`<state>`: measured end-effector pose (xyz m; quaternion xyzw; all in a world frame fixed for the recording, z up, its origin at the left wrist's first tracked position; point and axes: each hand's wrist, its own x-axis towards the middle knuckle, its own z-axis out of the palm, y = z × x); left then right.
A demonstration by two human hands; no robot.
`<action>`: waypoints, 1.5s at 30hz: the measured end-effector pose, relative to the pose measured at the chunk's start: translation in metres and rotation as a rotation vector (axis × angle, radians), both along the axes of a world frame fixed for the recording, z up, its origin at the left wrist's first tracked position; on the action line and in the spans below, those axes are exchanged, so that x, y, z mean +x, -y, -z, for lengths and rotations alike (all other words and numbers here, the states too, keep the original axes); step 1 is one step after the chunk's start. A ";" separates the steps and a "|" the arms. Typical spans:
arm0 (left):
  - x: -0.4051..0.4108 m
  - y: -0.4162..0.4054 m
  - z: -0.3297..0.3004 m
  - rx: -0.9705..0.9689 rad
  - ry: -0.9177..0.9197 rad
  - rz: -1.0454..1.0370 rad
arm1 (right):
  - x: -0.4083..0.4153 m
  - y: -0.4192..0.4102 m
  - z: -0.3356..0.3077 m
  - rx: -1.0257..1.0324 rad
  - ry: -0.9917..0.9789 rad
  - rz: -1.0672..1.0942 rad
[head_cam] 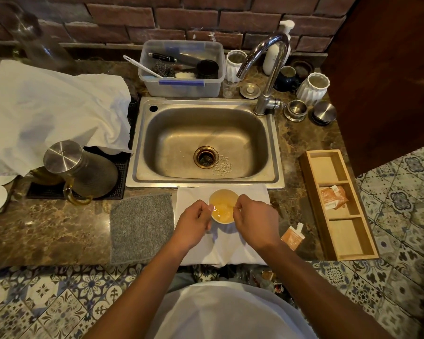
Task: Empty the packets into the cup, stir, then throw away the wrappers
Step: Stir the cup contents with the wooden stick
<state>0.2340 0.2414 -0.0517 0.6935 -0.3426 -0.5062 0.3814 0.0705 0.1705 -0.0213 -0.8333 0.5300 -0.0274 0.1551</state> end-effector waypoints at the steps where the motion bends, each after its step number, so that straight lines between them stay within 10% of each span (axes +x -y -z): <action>1: 0.000 0.000 0.000 0.002 0.000 -0.002 | 0.003 0.000 0.000 -0.003 0.009 0.007; 45: 0.000 -0.003 0.003 0.018 -0.052 -0.031 | 0.008 0.016 -0.005 0.010 -0.067 -0.041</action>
